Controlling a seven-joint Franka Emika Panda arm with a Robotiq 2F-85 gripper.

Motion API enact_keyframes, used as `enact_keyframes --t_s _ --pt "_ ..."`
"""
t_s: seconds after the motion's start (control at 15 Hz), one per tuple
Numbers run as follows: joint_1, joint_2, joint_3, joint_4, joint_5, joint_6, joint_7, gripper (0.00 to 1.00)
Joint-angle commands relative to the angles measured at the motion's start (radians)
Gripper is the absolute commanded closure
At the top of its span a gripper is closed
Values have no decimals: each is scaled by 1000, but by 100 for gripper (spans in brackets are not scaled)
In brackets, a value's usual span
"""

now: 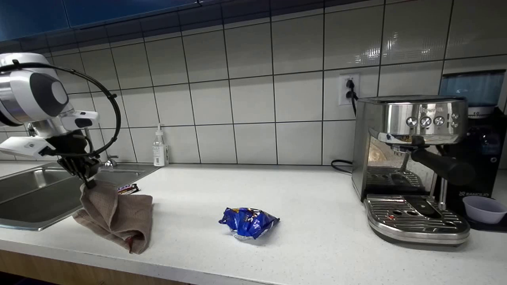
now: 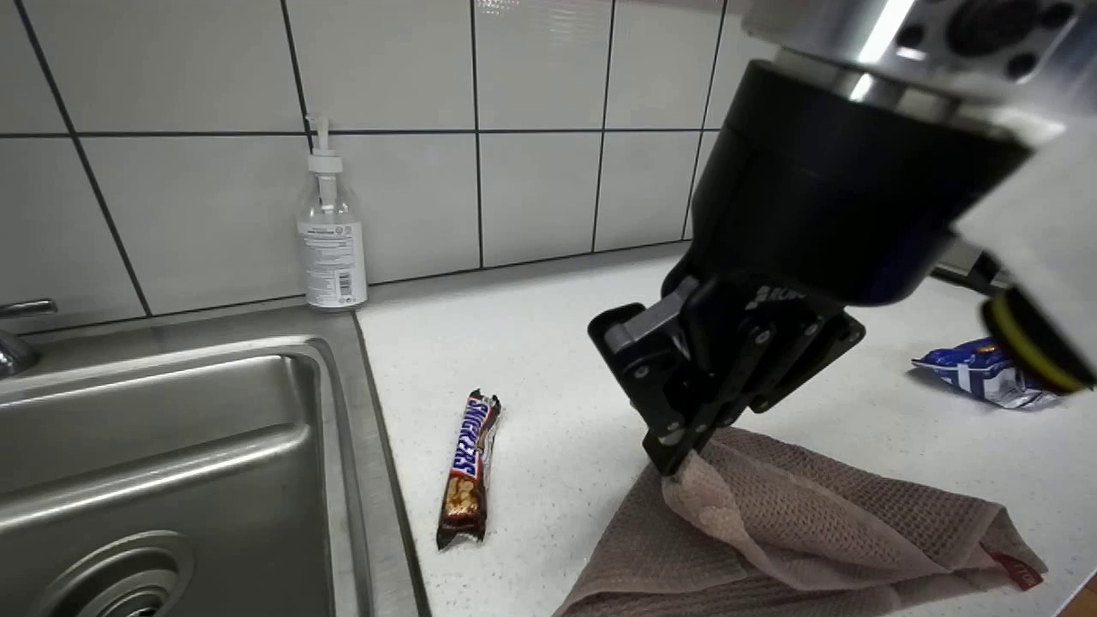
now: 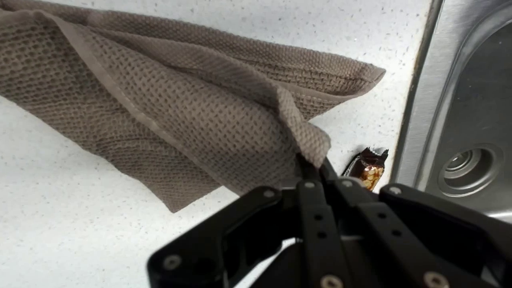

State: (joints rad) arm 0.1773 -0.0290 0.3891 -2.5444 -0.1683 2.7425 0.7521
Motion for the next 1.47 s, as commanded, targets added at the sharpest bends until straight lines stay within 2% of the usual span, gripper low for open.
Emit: enact_keyframes --t_s 0.0,0.87,0.93,1.0,1.4 --pt "4 51 9 58 -62 -40 60 99" --pt "16 80 5 85 -94 -46 71 99" --pt "17 79 6 83 -91 -49 66 71" --pt "18 76 7 79 -90 -48 66 71" --pt "18 61 8 65 -77 -45 58 27"
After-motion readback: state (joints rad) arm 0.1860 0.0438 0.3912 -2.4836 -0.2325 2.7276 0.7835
